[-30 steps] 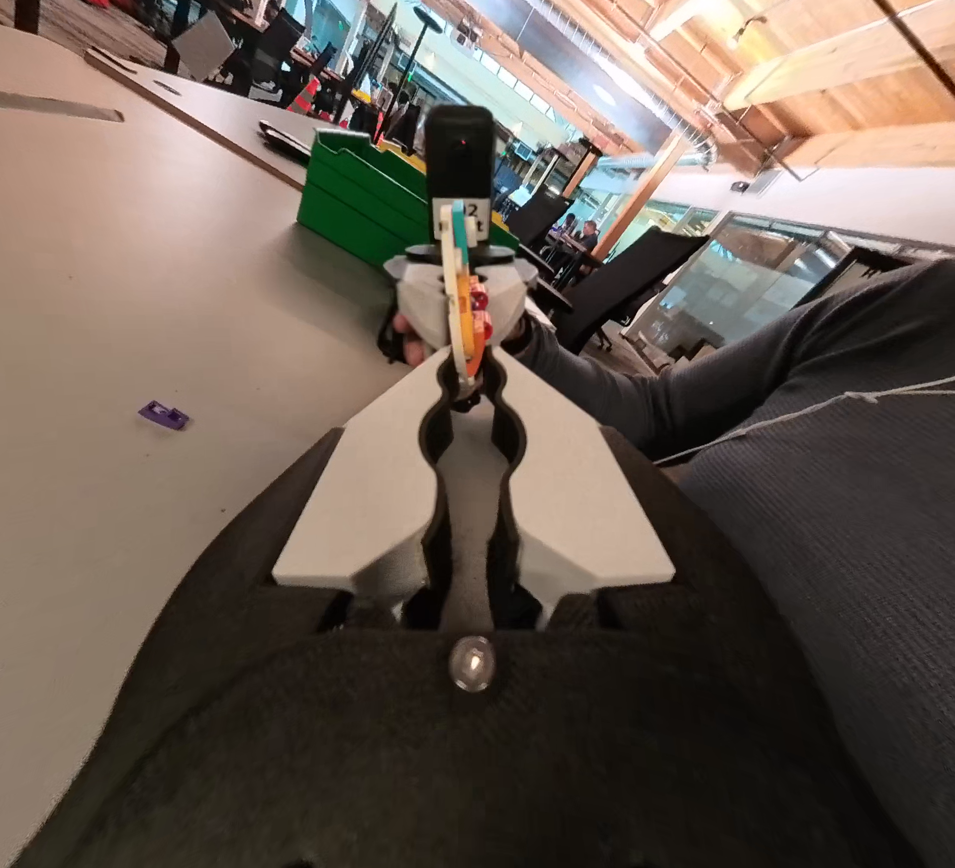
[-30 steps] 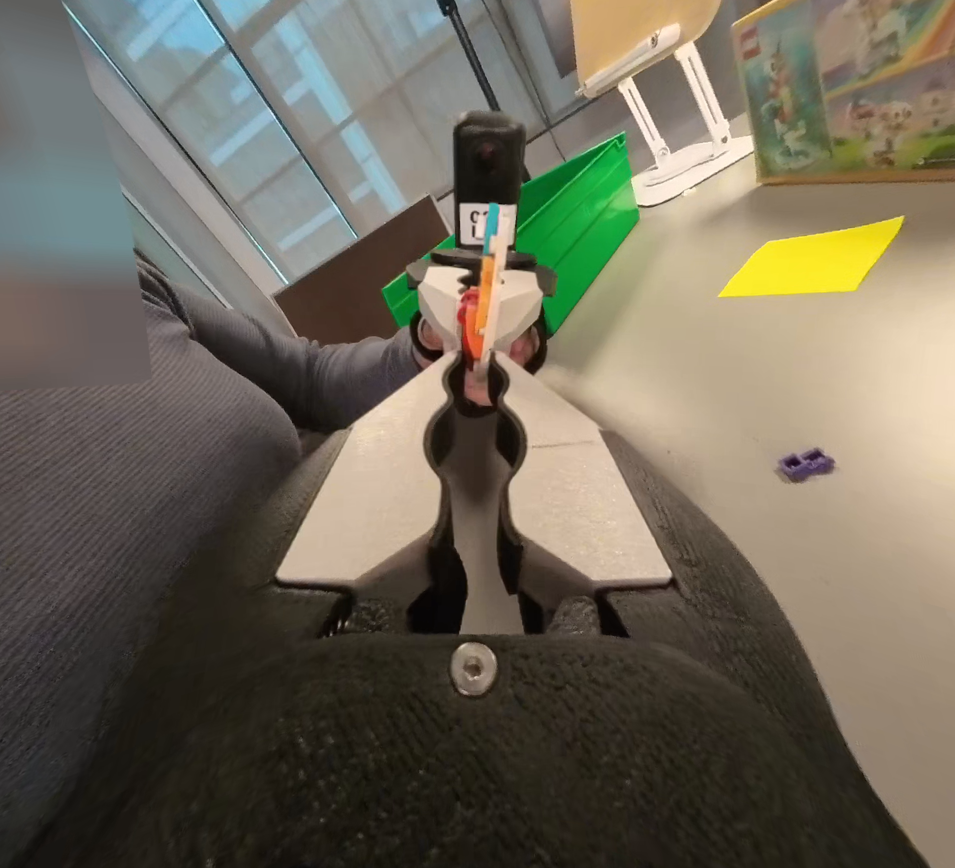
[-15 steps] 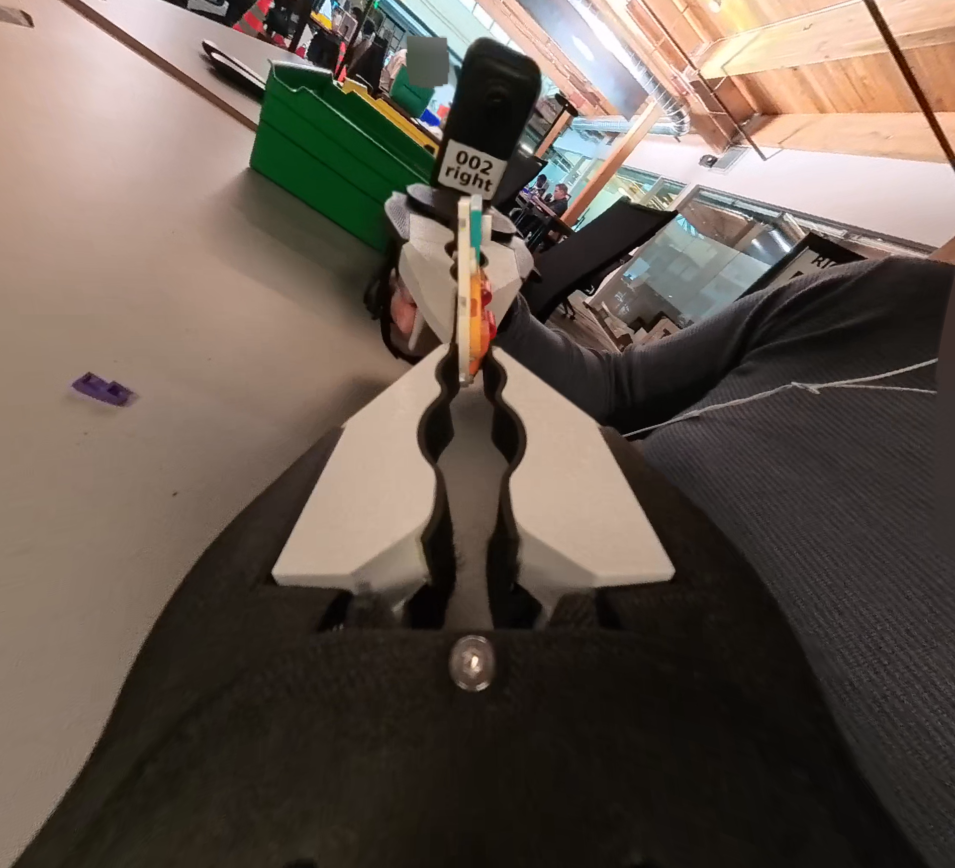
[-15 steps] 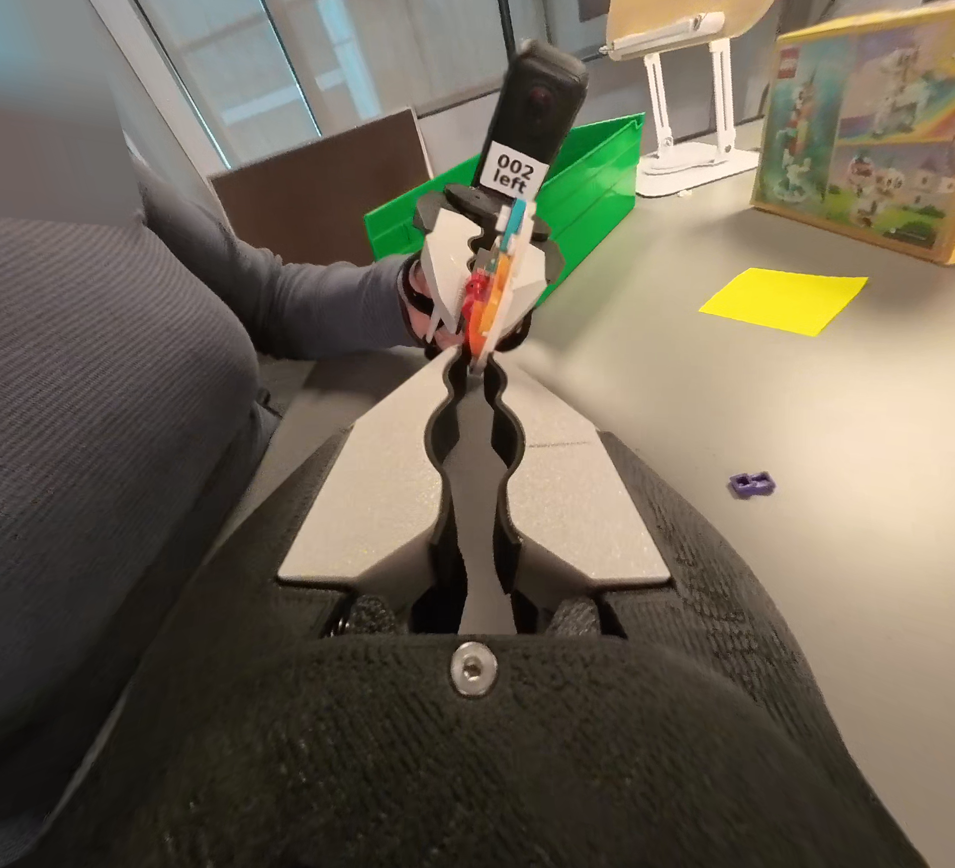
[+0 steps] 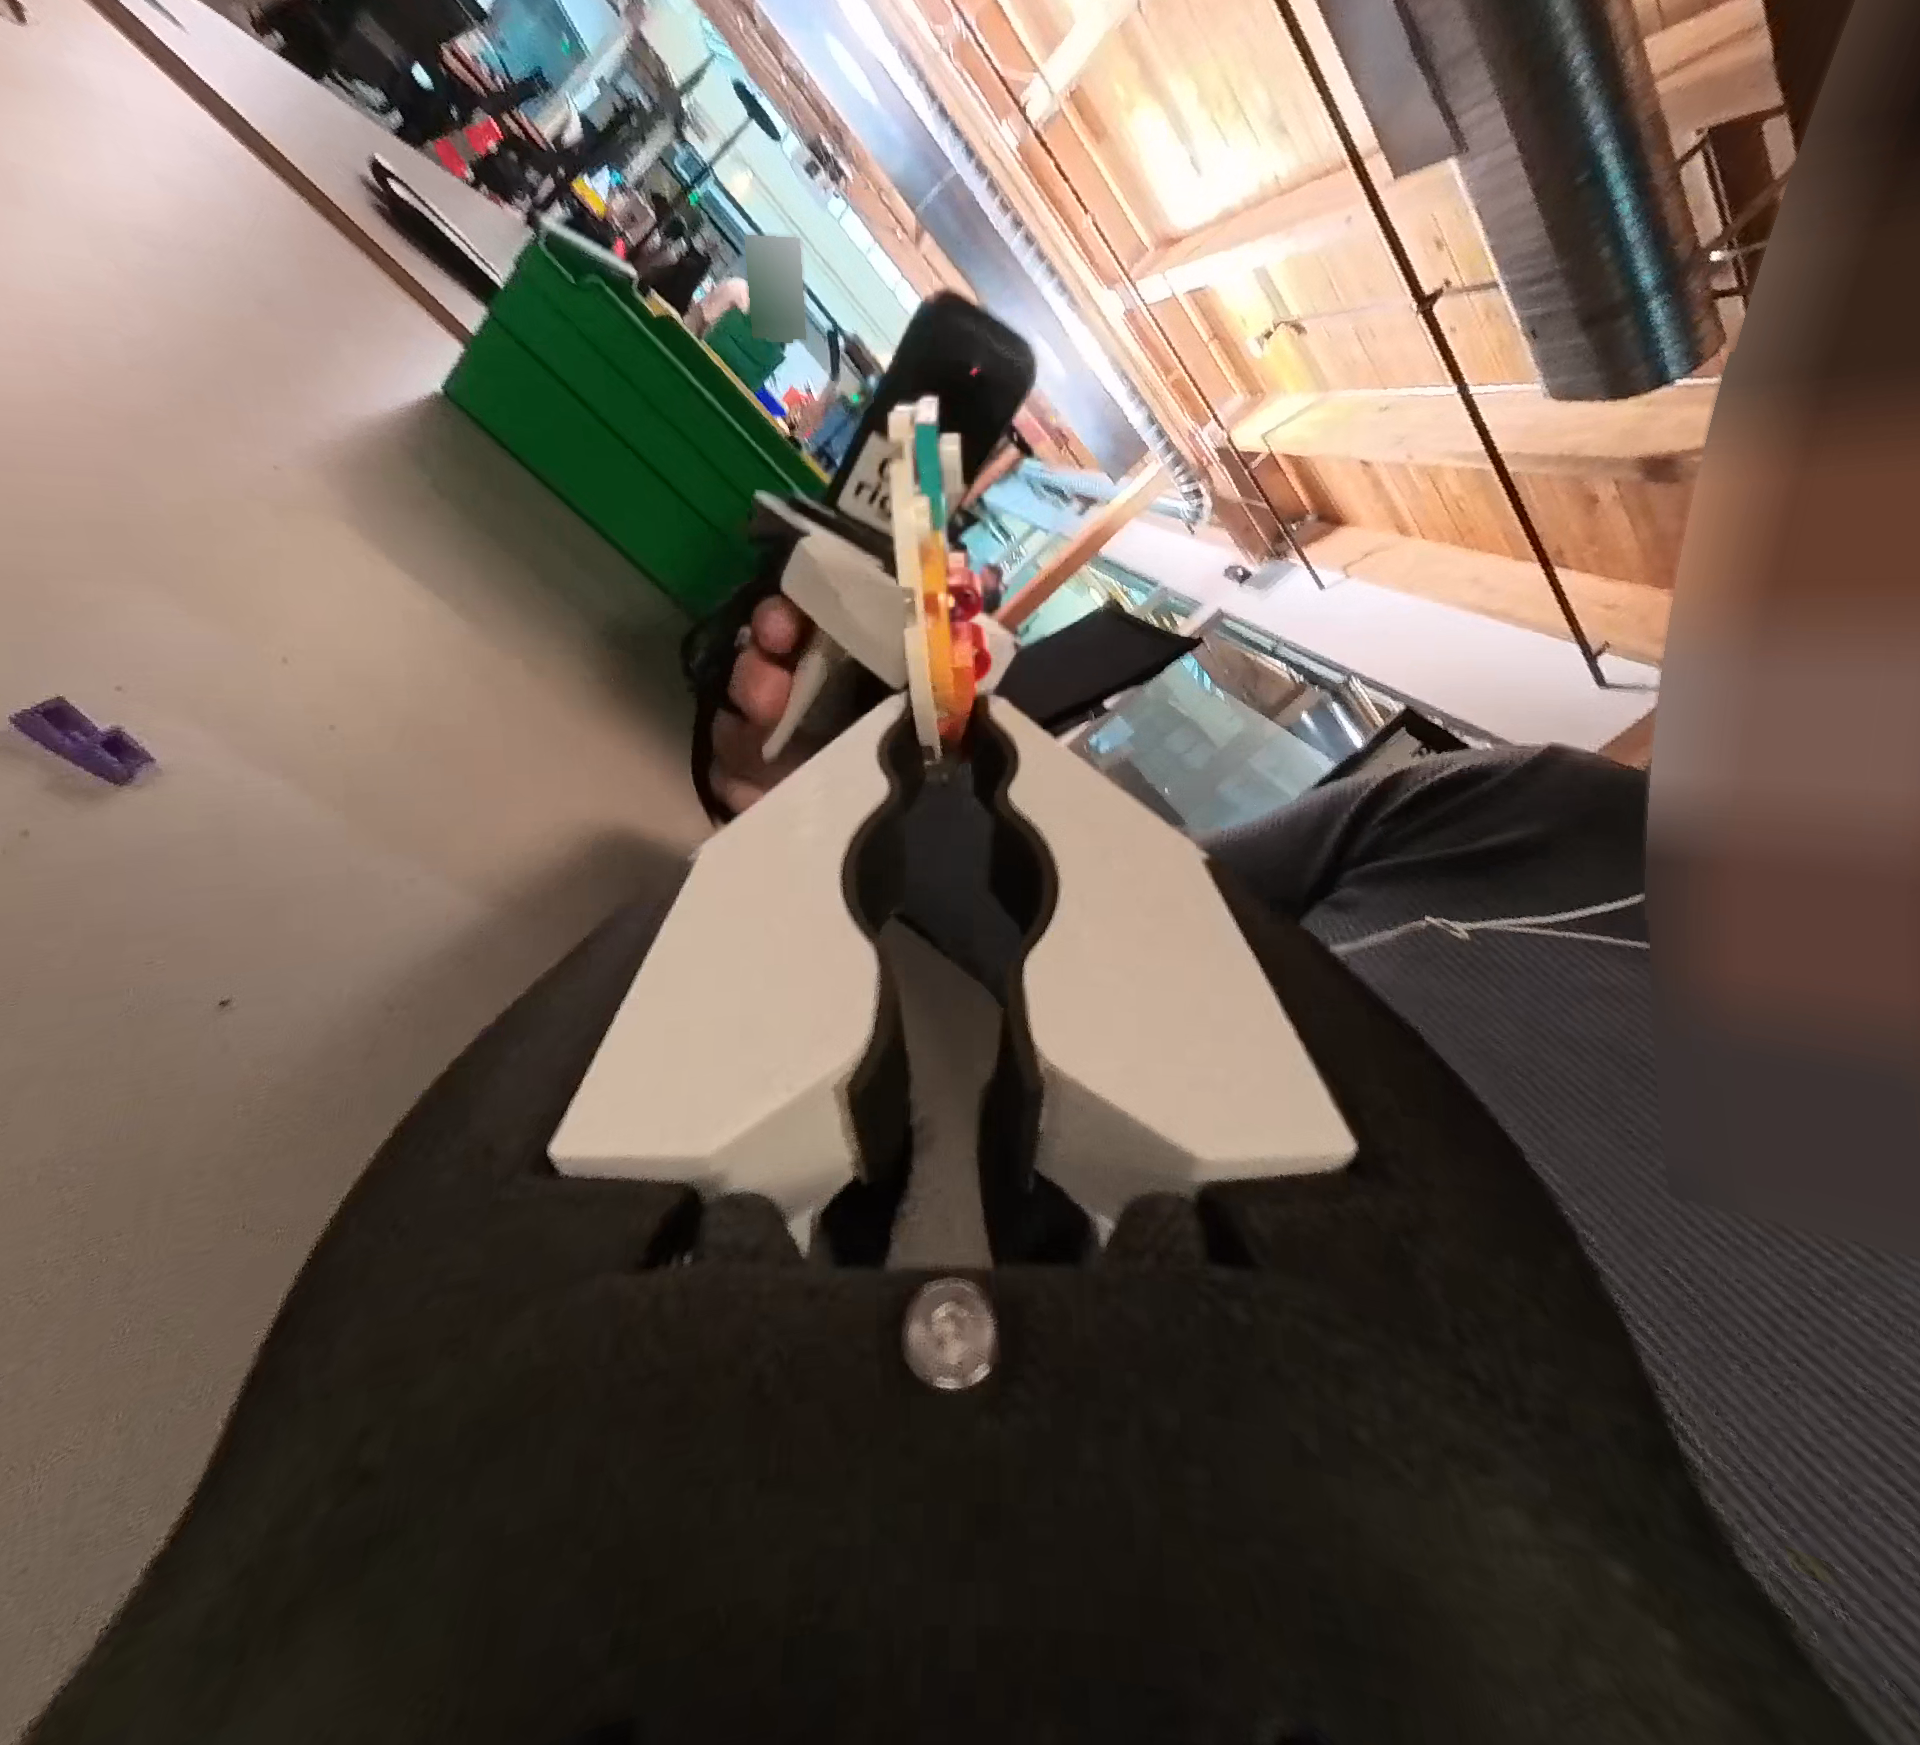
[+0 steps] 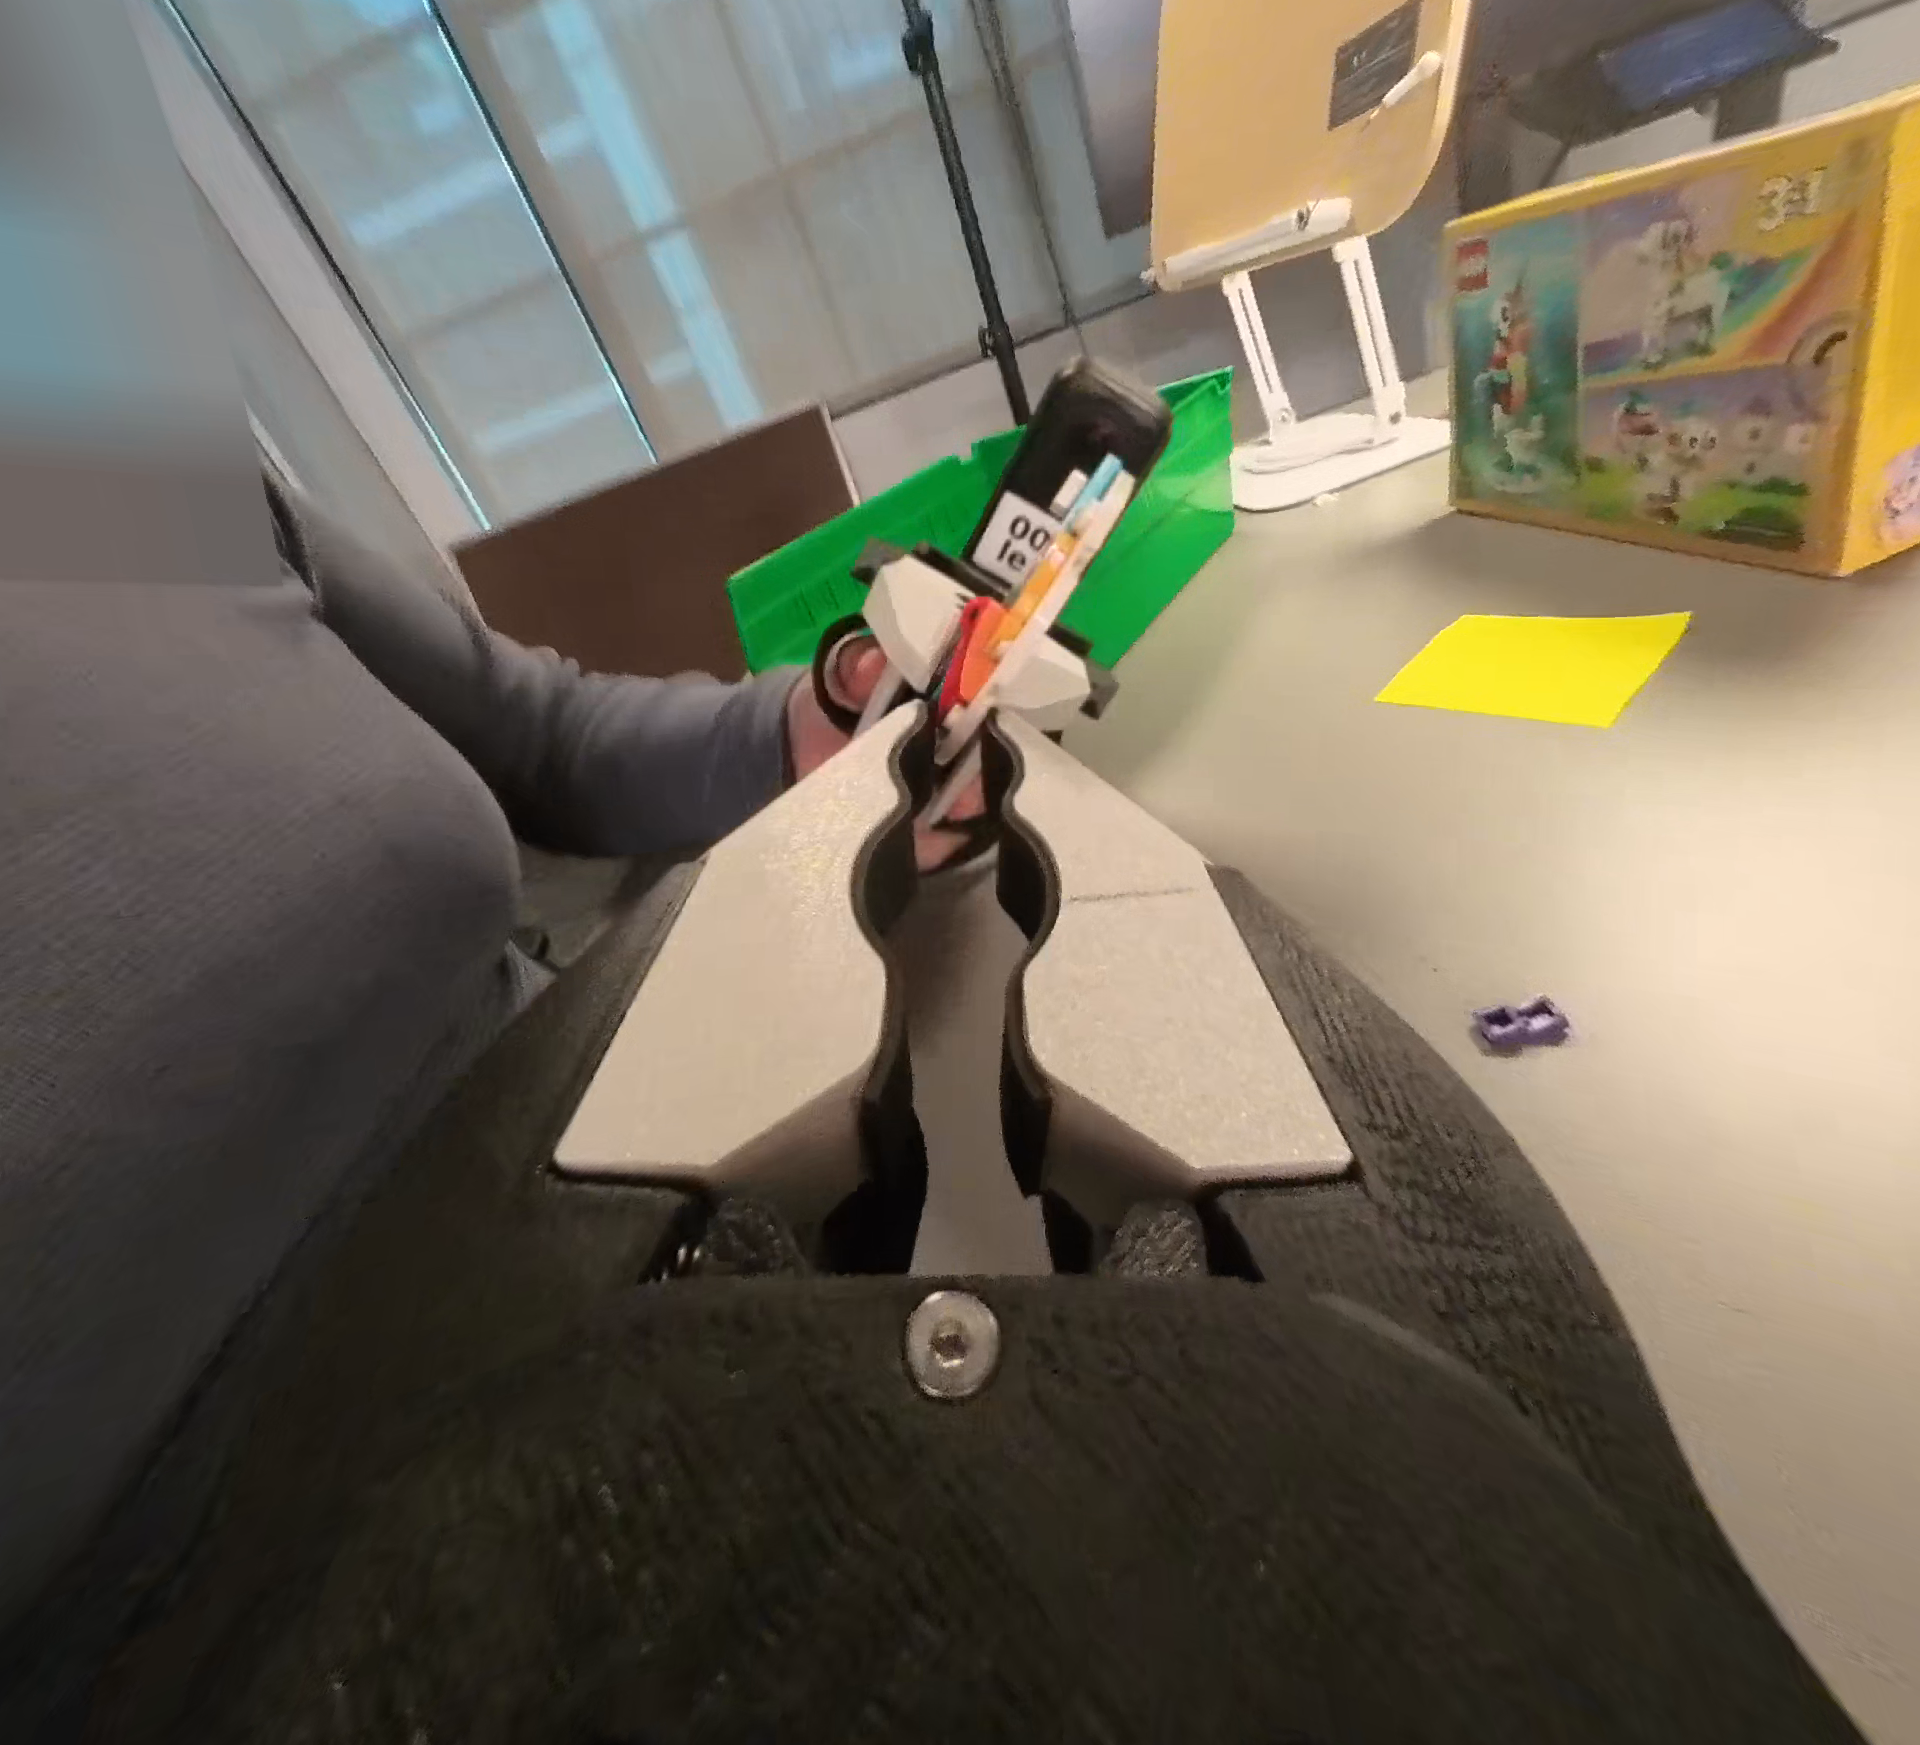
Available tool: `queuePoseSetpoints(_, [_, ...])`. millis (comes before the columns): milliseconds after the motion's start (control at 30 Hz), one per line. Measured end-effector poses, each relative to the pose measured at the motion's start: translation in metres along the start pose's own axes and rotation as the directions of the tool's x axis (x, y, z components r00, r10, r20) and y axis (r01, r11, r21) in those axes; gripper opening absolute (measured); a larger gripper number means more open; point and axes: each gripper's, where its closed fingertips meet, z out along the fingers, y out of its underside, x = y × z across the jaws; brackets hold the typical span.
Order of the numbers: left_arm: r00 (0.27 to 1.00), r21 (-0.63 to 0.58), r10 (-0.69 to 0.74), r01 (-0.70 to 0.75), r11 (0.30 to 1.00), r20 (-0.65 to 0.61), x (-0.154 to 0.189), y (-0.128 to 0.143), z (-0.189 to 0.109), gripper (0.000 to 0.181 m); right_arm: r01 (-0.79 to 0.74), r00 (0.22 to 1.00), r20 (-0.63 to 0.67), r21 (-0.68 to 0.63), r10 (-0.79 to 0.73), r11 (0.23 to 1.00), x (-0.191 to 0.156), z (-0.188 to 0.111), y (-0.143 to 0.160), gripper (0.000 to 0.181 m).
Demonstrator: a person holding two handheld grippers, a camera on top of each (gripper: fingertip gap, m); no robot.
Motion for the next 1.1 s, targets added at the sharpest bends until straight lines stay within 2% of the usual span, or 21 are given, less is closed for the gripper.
queuePoseSetpoints(133, [0.999,0.086,0.029,-0.031,0.996,0.020,-0.003,-0.010,-0.001,0.006,-0.036,0.999,-0.014,0.012,0.036,0.999,0.006,-0.001,0.001,0.013])
queuePoseSetpoints(267, [0.995,0.073,0.084,-0.088,0.993,0.052,-0.003,-0.007,0.003,0.006,-0.071,0.997,0.003,0.038,0.071,0.997,0.003,0.002,-0.002,0.006])
queuePoseSetpoints(400, [0.999,0.082,0.041,-0.042,0.996,0.018,0.000,-0.008,0.005,0.006,-0.021,1.000,-0.015,0.022,0.021,1.000,0.001,0.004,-0.001,0.004])
queuePoseSetpoints(667, [0.997,-0.110,-0.029,0.021,0.994,-0.069,0.011,0.015,0.006,0.007,0.242,0.970,0.055,-0.157,-0.236,0.957,-0.019,-0.001,0.014,0.003])
queuePoseSetpoints(933, [0.993,-0.205,-0.092,0.076,0.976,-0.069,0.008,0.030,0.002,0.007,0.261,0.965,0.098,-0.214,-0.245,0.941,-0.020,-0.003,0.029,0.003])
queuePoseSetpoints(967, [0.989,-0.215,-0.104,0.080,0.973,-0.103,0.013,0.030,0.001,0.006,0.273,0.961,0.033,-0.243,-0.274,0.931,-0.007,-0.007,0.031,0.003])
queuePoseSetpoints(1000, [0.958,-0.238,-0.181,0.127,0.963,-0.222,0.034,0.030,-0.004,0.007,0.272,0.957,-0.035,-0.234,-0.287,0.933,0.005,-0.019,0.024,0.002])
queuePoseSetpoints(1033, [0.952,-0.248,-0.170,0.106,0.963,-0.253,0.041,0.032,-0.008,0.006,0.252,0.961,-0.064,-0.190,-0.268,0.949,0.010,-0.032,0.013,0.002])
queuePoseSetpoints(1100, [0.995,-0.250,-0.096,0.084,0.965,-0.038,0.005,0.034,-0.010,0.006,0.230,0.963,-0.113,-0.115,-0.243,0.966,0.015,-0.048,-0.003,0.002])
